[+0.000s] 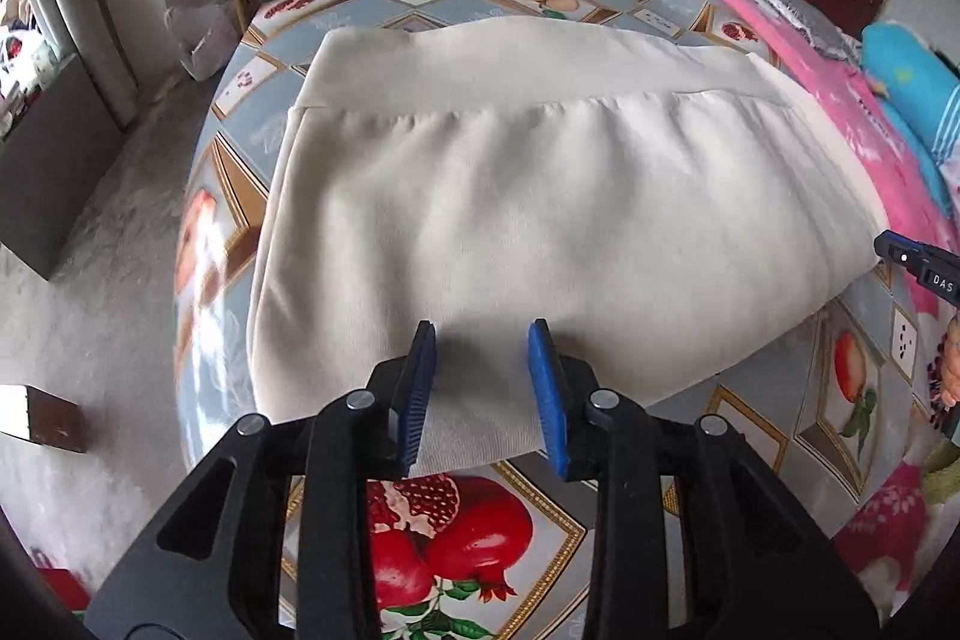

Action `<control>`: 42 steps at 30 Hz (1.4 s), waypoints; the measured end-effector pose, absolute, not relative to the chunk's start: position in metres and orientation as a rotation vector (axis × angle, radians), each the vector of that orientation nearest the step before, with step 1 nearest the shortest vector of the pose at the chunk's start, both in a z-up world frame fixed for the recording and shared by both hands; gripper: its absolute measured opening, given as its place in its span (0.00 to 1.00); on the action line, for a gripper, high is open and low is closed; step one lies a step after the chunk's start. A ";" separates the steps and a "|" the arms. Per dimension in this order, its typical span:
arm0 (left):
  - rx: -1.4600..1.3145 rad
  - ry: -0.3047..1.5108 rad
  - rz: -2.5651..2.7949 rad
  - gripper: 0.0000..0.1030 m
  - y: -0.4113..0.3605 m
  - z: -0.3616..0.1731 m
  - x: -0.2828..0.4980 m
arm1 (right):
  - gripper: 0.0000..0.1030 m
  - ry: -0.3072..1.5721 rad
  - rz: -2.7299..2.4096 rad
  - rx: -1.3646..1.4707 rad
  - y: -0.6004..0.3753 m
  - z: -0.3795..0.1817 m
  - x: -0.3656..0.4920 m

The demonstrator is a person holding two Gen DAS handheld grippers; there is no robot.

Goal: Fold large clothes

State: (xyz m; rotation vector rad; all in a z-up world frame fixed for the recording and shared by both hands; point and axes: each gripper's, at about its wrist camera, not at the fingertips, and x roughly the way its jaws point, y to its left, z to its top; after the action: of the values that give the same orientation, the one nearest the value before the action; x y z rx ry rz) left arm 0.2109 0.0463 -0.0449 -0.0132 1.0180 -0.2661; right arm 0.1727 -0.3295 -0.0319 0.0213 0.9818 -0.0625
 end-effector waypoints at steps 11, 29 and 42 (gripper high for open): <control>0.091 0.994 -0.274 0.31 -0.011 -0.054 0.221 | 0.27 0.933 0.218 -0.071 -0.209 -0.056 0.201; -0.071 0.979 -0.185 0.31 0.048 -0.042 0.231 | 0.27 0.874 0.385 -0.124 -0.149 -0.024 0.213; -0.103 0.940 -0.192 0.31 0.062 -0.032 0.264 | 0.28 0.922 0.264 -0.092 -0.175 -0.027 0.292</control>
State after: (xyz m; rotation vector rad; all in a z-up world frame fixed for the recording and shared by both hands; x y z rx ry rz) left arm 0.2644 0.0621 -0.0321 -0.1033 0.9399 -0.1918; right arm 0.2916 -0.1752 -0.0270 -0.0923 0.9215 0.2641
